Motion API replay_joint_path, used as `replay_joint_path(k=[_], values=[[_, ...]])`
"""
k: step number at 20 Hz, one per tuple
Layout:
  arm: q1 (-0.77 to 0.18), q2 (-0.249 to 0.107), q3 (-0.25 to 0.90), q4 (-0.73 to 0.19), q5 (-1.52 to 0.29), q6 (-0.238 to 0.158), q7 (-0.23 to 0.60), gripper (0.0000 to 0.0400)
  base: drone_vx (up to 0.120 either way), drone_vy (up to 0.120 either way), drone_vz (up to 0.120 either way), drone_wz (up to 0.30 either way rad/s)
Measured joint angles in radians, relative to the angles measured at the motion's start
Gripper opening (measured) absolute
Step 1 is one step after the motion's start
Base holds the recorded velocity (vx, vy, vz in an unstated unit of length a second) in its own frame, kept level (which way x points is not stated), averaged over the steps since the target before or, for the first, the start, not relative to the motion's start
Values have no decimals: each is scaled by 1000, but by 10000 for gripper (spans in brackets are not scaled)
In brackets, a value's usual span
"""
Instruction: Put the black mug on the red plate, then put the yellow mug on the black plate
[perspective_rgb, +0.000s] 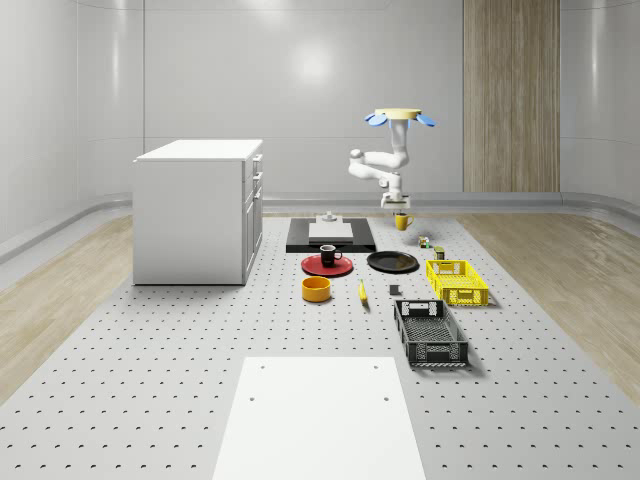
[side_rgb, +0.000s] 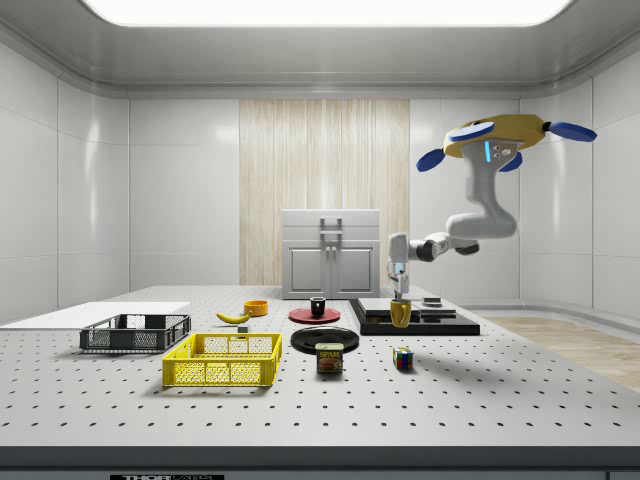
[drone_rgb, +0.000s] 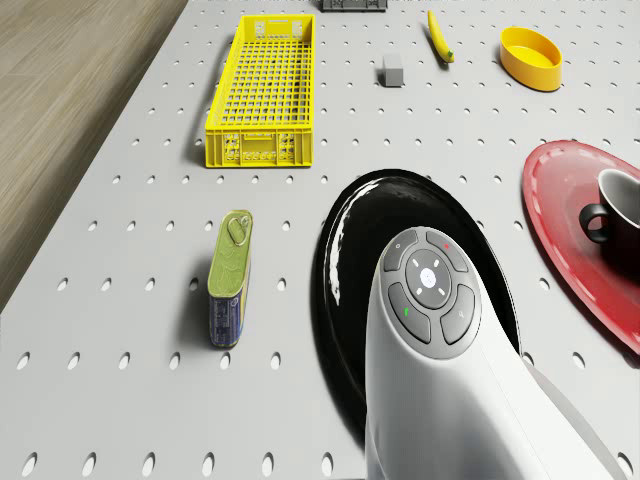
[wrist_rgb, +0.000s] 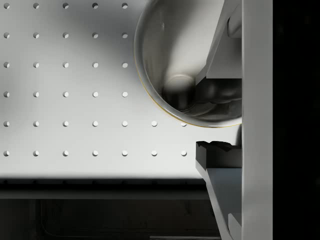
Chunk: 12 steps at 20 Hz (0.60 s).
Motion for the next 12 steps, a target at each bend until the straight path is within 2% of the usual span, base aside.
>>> replay_joint_path(k=[12], values=[[-1,-2,0,0,1,2,0,110,120,-120,0,0]])
